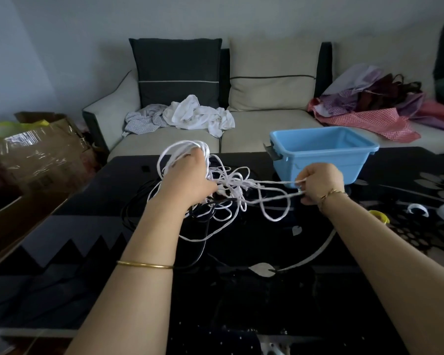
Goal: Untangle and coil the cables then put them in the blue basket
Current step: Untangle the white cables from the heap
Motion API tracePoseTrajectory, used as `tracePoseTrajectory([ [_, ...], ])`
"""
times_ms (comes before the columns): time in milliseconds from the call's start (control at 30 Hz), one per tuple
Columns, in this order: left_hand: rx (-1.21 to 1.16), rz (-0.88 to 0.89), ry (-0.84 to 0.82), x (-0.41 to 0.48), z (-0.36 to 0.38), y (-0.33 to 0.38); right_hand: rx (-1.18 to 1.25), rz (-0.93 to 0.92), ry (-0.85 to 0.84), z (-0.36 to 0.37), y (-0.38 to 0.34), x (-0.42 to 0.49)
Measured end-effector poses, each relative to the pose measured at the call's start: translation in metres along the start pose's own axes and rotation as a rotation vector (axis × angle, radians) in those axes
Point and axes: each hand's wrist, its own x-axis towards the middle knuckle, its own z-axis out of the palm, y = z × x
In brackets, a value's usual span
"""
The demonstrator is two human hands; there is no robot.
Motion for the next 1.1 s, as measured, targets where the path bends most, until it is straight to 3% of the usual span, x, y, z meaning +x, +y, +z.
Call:
tracePoseTrajectory([
  [100, 0.016, -0.034, 0.249, 0.0, -0.005, -0.001, -0.469, -0.083, -0.077, 0.007, 0.015, -0.006],
  [200, 0.032, -0.142, 0.435, 0.001, -0.016, -0.006, -0.771, -0.093, -0.064, 0.011, 0.024, -0.014],
  [300, 0.026, -0.142, 0.423, 0.002, -0.02, -0.008, -0.879, -0.194, -0.113, 0.011, 0.021, -0.013],
  [400, 0.005, -0.059, 0.295, 0.001, -0.01, -0.003, -0.584, -0.291, -0.326, 0.017, 0.004, -0.012],
  [467, 0.018, -0.014, 0.233, 0.002, -0.003, 0.002, -0.257, -0.243, -0.412, 0.019, -0.013, -0.02],
  [533, 0.022, 0.021, 0.203, 0.002, 0.0, 0.006, 0.093, -0.186, -0.365, 0.02, -0.029, -0.027],
  [600, 0.007, 0.058, 0.181, 0.002, 0.002, 0.01, 0.296, -0.195, -0.29, 0.021, -0.041, -0.03],
  [833, -0.136, 0.164, 0.15, 0.0, 0.001, 0.022, 0.292, -0.306, -0.571, 0.036, -0.055, -0.05],
  [933, -0.264, 0.131, 0.04, 0.0, 0.002, 0.023, 0.569, -0.171, -0.629, 0.031, -0.054, -0.05],
  [1100, -0.255, 0.068, -0.052, 0.002, 0.01, 0.023, 0.614, -0.05, -0.711, 0.024, -0.054, -0.051],
])
